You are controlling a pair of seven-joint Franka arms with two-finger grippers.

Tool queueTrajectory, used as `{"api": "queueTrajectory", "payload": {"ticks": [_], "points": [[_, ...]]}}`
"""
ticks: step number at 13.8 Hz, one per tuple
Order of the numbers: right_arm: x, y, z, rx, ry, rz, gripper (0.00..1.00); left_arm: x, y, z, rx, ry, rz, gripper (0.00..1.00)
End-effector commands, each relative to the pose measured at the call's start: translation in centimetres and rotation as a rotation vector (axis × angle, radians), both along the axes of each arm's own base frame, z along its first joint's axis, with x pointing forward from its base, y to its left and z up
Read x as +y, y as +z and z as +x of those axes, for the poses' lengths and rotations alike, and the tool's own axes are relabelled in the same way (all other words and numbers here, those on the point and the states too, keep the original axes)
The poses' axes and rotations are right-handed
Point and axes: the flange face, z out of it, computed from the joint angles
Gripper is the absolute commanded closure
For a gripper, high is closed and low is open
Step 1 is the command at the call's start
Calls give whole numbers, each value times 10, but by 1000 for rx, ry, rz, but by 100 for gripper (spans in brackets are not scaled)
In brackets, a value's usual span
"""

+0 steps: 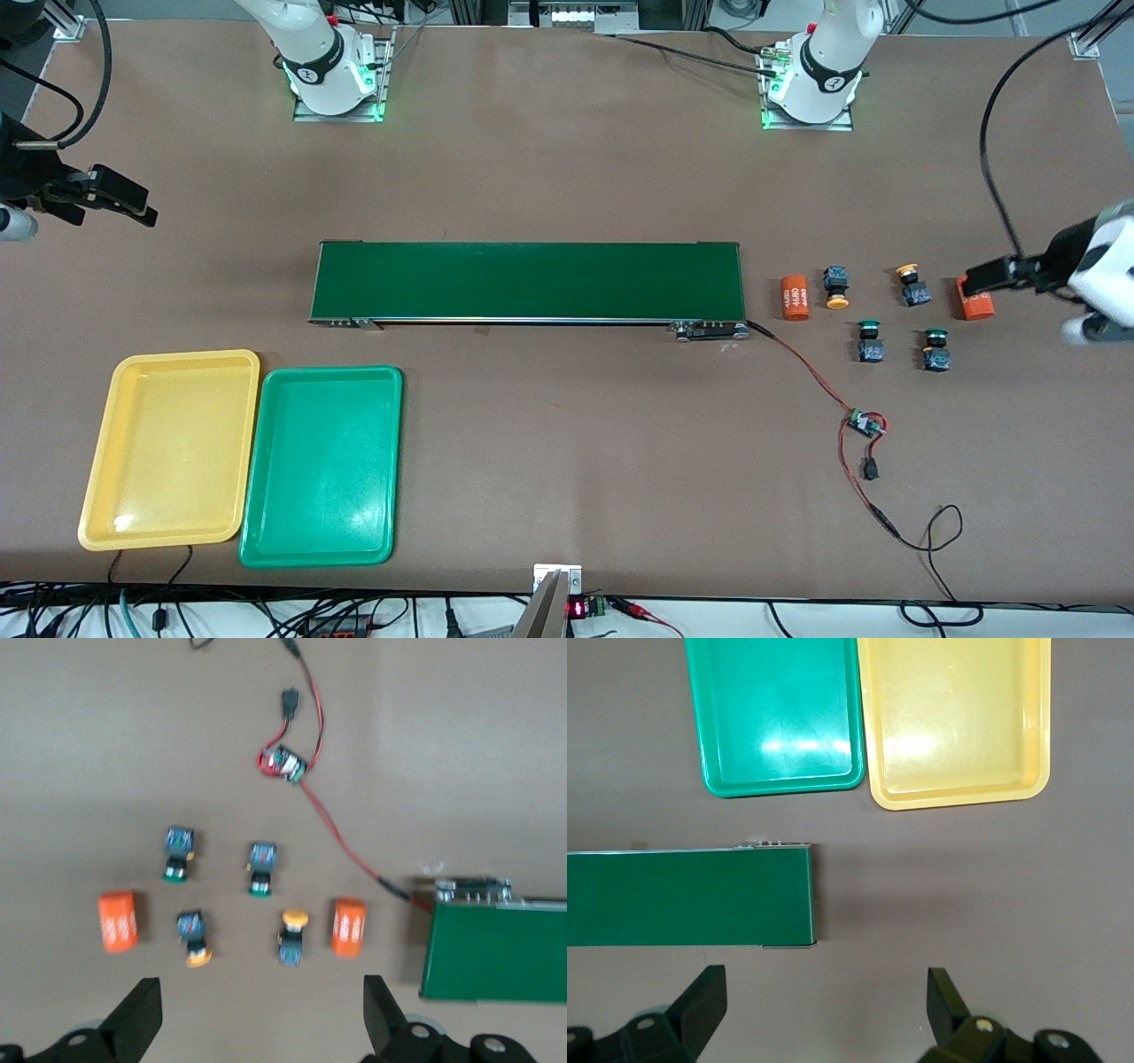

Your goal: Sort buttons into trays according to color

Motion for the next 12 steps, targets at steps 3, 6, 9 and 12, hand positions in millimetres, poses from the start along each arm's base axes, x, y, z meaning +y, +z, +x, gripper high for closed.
{"api": "queueTrajectory", "payload": {"ticks": [3, 6, 9, 12], "points": [[-3, 4, 0, 3, -7, -7, 0, -17, -109, 5, 73, -33, 18, 0], [-3, 4, 0, 1, -8, -6, 0, -28, -176, -18, 124, -58, 7, 0], [2, 7, 1, -6, 3, -9, 0, -41, -214, -30, 86, -76, 1, 0], [2, 6, 1, -2, 14, -9, 0, -46, -249, -47, 65, -92, -4, 0]]}}
